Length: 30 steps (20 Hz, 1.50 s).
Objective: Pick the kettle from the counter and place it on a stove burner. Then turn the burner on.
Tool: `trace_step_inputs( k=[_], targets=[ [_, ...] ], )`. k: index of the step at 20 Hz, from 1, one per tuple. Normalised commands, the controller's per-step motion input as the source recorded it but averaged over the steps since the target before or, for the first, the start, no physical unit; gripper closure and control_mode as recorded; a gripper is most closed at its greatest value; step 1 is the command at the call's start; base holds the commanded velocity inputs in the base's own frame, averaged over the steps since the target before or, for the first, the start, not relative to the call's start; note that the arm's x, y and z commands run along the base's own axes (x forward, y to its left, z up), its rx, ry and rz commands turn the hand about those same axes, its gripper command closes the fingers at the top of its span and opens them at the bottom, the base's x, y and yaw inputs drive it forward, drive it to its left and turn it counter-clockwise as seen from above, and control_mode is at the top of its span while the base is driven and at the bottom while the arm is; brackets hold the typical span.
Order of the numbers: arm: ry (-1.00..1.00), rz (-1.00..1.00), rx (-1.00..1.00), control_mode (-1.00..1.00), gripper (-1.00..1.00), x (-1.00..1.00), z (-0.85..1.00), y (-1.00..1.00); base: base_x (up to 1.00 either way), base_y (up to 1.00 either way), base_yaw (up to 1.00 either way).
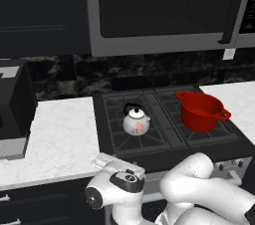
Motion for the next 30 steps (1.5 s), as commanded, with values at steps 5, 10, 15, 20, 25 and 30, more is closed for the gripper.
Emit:
trace_step_inputs(
  k=[5,10,15,20,25,30],
  targets=[
    [-0.14,0.17,-0.06,-1.00,-1.00,-0.26,-0.57,0.29,0.00,0.00,0.00],
    [-0.21,0.08,-0.01,-1.00,-1.00,-0.28,-0.72,0.16,0.00,0.00,0.00],
    [-0.23,0.02,0.00,-1.00,-1.00,-0.05,-0.68,0.17,0.00,0.00,0.00],
    [-0.18,0.02,0.00,-1.00,-1.00,0.00,-0.52,0.23,0.00,0.00,0.00],
    [-0.11,0.04,0.00,-1.00,-1.00,0.00,-0.39,0.26,0.00,0.00,0.00],
    [-0.05,0.04,0.01,-1.00,-1.00,0.00,-0.25,0.14,0.00,0.00,0.00]
  ],
)
